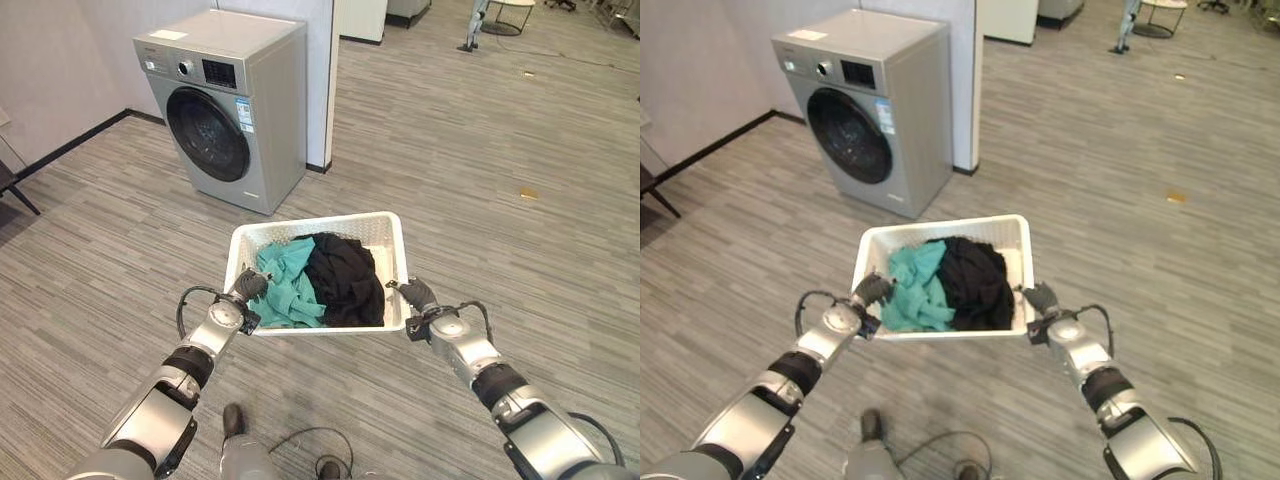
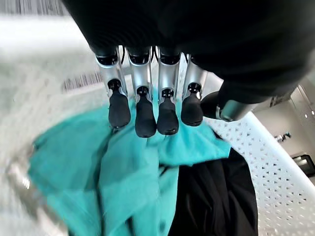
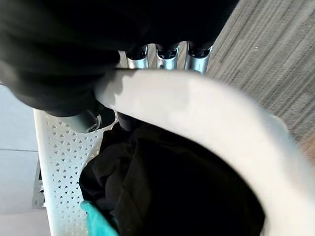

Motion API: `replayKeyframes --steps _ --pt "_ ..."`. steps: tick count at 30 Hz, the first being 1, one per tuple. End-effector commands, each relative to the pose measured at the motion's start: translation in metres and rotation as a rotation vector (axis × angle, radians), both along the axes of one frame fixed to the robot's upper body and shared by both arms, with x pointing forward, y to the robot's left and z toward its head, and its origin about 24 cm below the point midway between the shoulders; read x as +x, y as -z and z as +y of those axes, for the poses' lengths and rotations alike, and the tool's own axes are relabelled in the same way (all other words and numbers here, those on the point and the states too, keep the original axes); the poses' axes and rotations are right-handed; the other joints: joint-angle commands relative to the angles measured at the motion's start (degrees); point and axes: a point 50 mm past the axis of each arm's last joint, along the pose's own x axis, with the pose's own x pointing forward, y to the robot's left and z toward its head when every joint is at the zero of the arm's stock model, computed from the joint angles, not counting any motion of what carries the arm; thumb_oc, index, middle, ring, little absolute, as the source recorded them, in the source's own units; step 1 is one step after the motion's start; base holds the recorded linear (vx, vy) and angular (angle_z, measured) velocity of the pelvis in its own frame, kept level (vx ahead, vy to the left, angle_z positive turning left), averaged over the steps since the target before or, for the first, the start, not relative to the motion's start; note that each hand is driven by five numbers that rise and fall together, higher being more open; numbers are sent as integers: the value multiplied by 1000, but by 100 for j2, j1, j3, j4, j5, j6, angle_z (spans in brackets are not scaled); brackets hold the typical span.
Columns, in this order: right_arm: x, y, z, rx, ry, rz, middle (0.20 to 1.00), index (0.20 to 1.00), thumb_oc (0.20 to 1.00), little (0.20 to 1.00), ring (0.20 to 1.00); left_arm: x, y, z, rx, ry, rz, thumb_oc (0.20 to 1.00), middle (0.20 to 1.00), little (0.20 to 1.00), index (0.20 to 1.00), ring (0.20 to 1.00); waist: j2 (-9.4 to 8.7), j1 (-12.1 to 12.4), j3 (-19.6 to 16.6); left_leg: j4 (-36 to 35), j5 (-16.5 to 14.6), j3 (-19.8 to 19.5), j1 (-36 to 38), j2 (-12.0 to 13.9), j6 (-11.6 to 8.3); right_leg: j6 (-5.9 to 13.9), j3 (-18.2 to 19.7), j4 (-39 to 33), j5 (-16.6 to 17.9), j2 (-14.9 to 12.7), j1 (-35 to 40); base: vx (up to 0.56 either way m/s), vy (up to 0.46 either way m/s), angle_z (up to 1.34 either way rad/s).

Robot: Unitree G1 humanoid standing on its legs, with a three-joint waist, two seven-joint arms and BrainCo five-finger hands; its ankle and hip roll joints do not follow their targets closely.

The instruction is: Grab the laundry basket,head to the washer,open it,put in the laundry and shut it.

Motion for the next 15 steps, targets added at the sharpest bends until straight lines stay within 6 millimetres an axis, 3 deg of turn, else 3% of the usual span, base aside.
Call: replayKeyframes --steps 1,5,7,8,9,10,11,12,14,15 --pt "39 -84 27 272 -41 -352 200 200 200 200 200 9 -19 -5 6 36 -84 200 200 200 200 200 193 382 -143 -14 309 -118 362 68 157 772 8 456 -507 -512 -143 290 263 -38" --pt "38 -79 36 273 -69 -325 200 200 200 200 200 2 -12 -8 -3 67 -82 200 200 200 200 200 381 490 -359 414 322 -59 467 110 105 964 83 558 -604 -712 67 309 337 -27" --pt "35 -76 38 274 -82 -322 200 200 200 200 200 -1 -10 -12 -9 85 -85 200 200 200 200 200 405 542 -448 883 57 -125 456 -111 206 1077 117 725 -614 -1035 201 311 377 -20" --pt "33 -75 37 275 -83 -319 200 200 200 200 200 -2 -11 -15 -12 97 -89 200 200 200 200 200 394 558 -481 1051 -105 -118 490 -251 290 1137 108 884 -578 -1216 229 478 611 -2" --pt "30 -70 37 269 -85 -306 200 200 200 200 200 -1 -12 -19 -4 114 -92 200 200 200 200 200 374 543 -550 1225 -410 -46 667 -567 533 1217 169 1511 -436 -1565 122 337 456 14" --pt "30 -70 37 269 -85 -306 200 200 200 200 200 -1 -12 -19 -5 114 -92 200 200 200 200 200 374 543 -563 1215 -398 -46 653 -568 538 1218 169 1510 -427 -1565 104 304 450 22" --pt "30 -69 35 262 -80 -306 200 200 200 200 200 1 -14 -22 2 123 -96 200 200 200 200 200 349 510 -575 1251 -505 -24 714 -753 675 1246 238 1948 -164 -1721 -76 260 459 33" --pt "28 -68 30 246 -68 -309 200 200 200 200 200 3 -17 -27 10 143 -105 200 200 200 200 200 339 389 -556 1260 -697 -25 878 -1059 939 1280 539 2827 381 -1916 -415 260 459 38" --pt "28 -70 28 241 -63 -317 200 200 200 200 200 4 -19 -28 16 152 -110 200 200 200 200 200 371 334 -541 1230 -793 -15 989 -1156 1057 1279 645 3199 463 -1982 -606 231 387 57" --pt "28 -70 27 246 -59 -323 200 200 200 200 200 5 -22 -27 11 156 -113 200 200 200 200 200 464 312 -530 1145 -941 69 1236 -1246 1204 1267 470 3627 577 -2198 -1021 227 350 50"
